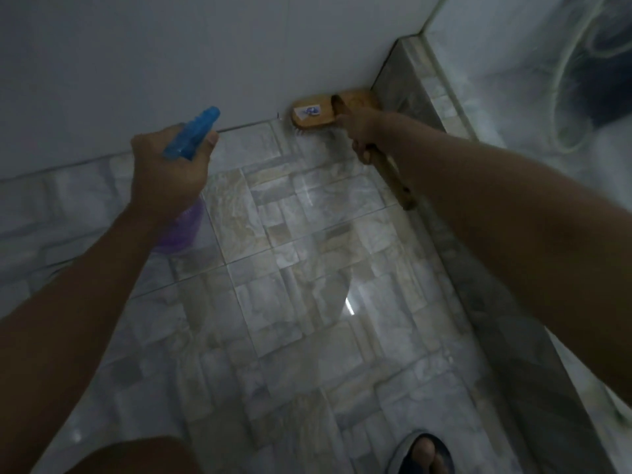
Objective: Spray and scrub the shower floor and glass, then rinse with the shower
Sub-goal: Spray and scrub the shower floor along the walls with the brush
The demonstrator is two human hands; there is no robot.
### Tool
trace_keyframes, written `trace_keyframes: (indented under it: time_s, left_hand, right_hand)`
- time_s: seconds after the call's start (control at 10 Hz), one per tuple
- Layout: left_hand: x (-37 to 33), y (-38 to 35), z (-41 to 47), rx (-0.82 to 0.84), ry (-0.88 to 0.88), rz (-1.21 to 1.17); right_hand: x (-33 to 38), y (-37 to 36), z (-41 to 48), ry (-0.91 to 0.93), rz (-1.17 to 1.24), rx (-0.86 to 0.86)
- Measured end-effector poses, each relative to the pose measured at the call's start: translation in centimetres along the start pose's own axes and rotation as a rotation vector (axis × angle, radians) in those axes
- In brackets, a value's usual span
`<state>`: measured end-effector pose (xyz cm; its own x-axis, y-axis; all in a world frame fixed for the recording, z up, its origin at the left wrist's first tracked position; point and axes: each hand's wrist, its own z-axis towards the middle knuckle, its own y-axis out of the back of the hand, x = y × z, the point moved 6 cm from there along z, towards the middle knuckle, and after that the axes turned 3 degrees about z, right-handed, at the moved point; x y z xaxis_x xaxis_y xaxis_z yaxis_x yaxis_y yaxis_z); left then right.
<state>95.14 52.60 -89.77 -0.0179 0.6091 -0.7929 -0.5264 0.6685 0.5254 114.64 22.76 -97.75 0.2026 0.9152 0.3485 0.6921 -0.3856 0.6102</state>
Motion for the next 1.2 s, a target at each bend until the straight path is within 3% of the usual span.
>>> trace_keyframes:
  time_s: [0.1, 0.3, 0.4, 0.5, 0.6, 0.7, 0.8, 0.9, 1.0, 1.1, 1.2]
  left_hand:
    - [-0.3, -1.0, 0.2, 0.072, 0.040, -0.031]
    - [-1.9, -2.7, -0.7, 0.296, 0.057, 0.071]
    - [-0.6, -1.7, -4.1, 0.417, 0.224, 0.124]
    - [0.4, 0.8, -6.9, 0.393, 0.291, 0.078]
    - [0.1, 3.9, -7.6, 0.207, 0.171, 0.025]
    - [-0.1, 5.4, -7.5, 0.144, 0.100, 0.050]
    - [0.4, 6.3, -7.4, 0.126, 0.088, 0.029]
    - [0.8, 7.9, -7.8, -0.011, 0.104, -0.002]
    - [1.1, 8.9, -8.6, -0.097, 0.054, -0.020]
    - [1.0, 9.5, -9.5, -0.150, -0.014, 0.021]
    - [1.7, 10.1, -9.6, -0.204, -0.014, 0.062]
  right_hand:
    - [2.4, -0.7, -7.6, 0.033, -0.022, -0.040]
    - [-3.2, -7.7, -17.3, 0.019, -0.011, 0.125]
    - [-5.9, -12.0, -21.2, -0.070, 0.051, 0.176]
    - [-4.5, -13.5, -20.6, -0.076, 0.081, 0.146]
    - [1.0, -13.5, -17.5, 0.075, 0.051, 0.094]
    - [6.4, -12.6, -14.9, 0.149, -0.035, 0.067]
    - [7.0, -13.5, -15.1, 0.180, -0.008, 0.065]
    - [1.2, -16.1, -18.7, 0.145, 0.070, 0.085]
    - [-4.3, -18.0, -22.4, -0.070, 0.132, 0.169]
    - [-1.5, -17.5, -21.2, -0.014, 0.100, 0.121]
    - [6.8, -16.0, -16.7, 0.241, -0.102, 0.071]
